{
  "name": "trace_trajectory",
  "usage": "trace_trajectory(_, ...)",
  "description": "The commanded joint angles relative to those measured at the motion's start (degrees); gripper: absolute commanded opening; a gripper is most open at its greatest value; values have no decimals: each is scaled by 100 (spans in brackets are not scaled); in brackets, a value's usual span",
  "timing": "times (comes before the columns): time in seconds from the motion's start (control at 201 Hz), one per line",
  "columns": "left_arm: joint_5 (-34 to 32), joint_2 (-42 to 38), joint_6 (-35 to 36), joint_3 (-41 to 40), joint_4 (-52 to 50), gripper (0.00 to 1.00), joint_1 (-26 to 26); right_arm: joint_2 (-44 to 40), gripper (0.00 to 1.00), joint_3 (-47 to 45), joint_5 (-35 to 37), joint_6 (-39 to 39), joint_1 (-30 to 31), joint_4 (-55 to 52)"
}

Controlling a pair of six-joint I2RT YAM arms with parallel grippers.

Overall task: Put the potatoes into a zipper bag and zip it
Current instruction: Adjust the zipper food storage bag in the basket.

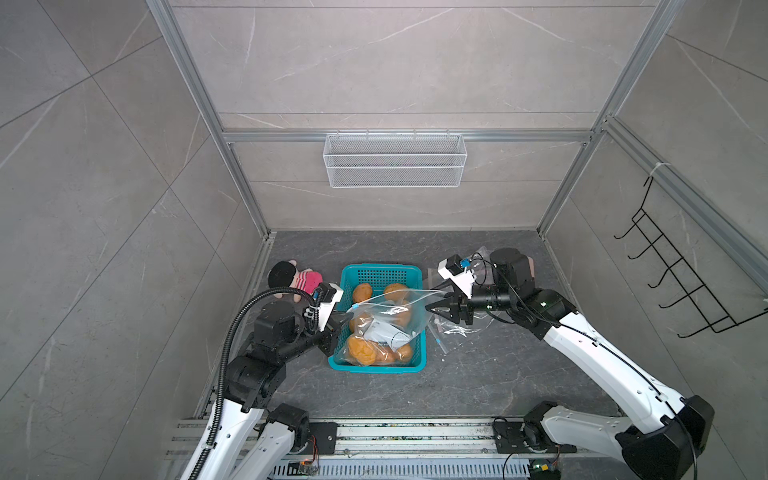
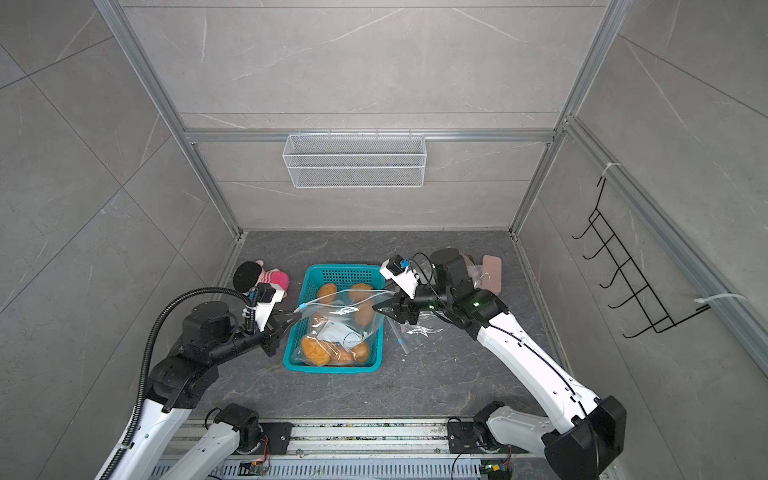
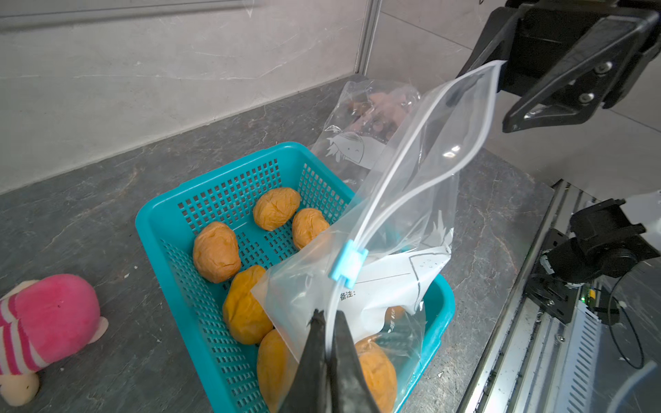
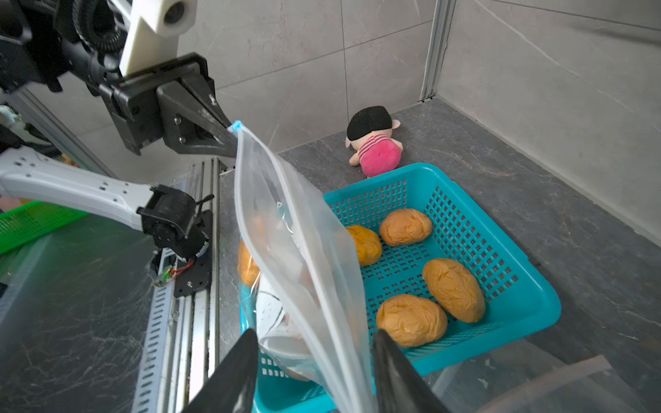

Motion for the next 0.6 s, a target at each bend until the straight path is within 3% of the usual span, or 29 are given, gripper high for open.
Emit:
trace_trajectory(0.0, 529, -117, 32, 211, 215, 0, -1, -313, 65, 591, -232, 114, -3, -130)
trace_trajectory(0.124, 1033, -211, 126, 145, 288, 0, -1, -235, 70, 1481, -311, -590, 127, -1041)
trace_trajectory(0.254, 1306, -230, 145, 168, 265, 0, -1, 3, 67, 1914, -525, -736, 320, -950)
trace_trajectory(0.413, 1531, -241, 193, 256, 200, 0, -1, 703, 64, 2538, -379, -1276, 1172, -1035)
trace_trajectory(0.592, 1670, -226, 205, 398, 82, 0, -1, 1827, 65, 3760, 3, -1739, 1814, -1890)
